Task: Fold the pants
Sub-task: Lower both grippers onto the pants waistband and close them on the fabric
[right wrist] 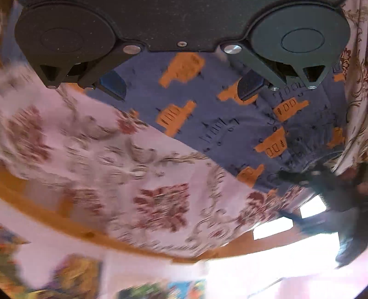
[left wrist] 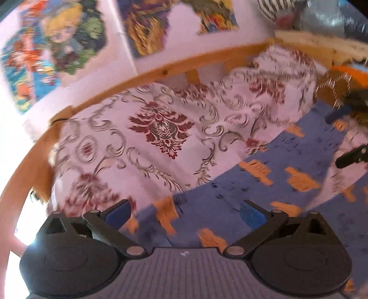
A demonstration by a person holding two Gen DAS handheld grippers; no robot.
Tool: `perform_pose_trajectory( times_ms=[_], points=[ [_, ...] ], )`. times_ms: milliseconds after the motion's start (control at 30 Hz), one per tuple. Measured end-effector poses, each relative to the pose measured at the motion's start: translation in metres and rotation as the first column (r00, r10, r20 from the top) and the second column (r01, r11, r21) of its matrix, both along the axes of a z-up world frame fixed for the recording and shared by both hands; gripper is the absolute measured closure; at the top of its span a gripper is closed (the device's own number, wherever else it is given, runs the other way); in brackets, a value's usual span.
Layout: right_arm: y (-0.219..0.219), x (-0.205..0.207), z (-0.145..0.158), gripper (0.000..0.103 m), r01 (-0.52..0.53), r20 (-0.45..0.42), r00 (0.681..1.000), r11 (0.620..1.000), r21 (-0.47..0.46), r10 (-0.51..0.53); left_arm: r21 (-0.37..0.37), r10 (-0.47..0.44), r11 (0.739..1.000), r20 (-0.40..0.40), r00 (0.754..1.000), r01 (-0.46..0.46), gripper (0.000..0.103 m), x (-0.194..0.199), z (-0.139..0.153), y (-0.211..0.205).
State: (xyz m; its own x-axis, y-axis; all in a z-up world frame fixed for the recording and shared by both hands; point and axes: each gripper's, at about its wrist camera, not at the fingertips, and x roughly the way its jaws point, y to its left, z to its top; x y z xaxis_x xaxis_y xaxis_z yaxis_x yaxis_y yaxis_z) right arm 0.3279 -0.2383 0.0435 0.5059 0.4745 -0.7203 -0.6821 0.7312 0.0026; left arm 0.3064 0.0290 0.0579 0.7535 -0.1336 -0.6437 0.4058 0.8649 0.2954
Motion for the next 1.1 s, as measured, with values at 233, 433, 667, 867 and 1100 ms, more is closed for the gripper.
perform_pose_trajectory(
  times_ms=[233, 433, 667, 867, 1100],
  points=[
    [0.034, 0.091, -0.024, 0.001, -0.247, -0.11, 0.966, 0.962, -0.118, 0.234, 0.084, -0.106, 0.99, -0.1, 0.989, 0.115, 0.0, 0.089, -0.029, -0.011],
    [0.01, 0.138, -0.051, 0.001, -0.153, -0.146, 0.978, 0.988, -0.024, 0.148, 0.131, -0.282, 0.935, -0.29, 0.914, 0.331, 0.0, 0.118, -0.054, -0.036],
    [0.002, 0.164, -0.072, 0.016, -0.175, -0.241, 0.958, 0.983, -0.057, 0.157, 0.132, -0.33, 0.897, -0.435, 0.838, 0.422, 0.002, 0.14, -0.074, -0.048],
    [0.0, 0.164, -0.082, 0.036, -0.189, -0.207, 0.963, 0.979, -0.073, 0.171, 0.123, -0.29, 0.909, -0.499, 0.817, 0.398, 0.026, 0.155, -0.081, -0.038],
    [0.002, 0.156, -0.083, 0.071, -0.219, -0.195, 0.96, 0.973, -0.067, 0.202, 0.203, -0.277, 0.881, -0.515, 0.812, 0.429, 0.071, 0.151, -0.088, -0.043]
  ],
)
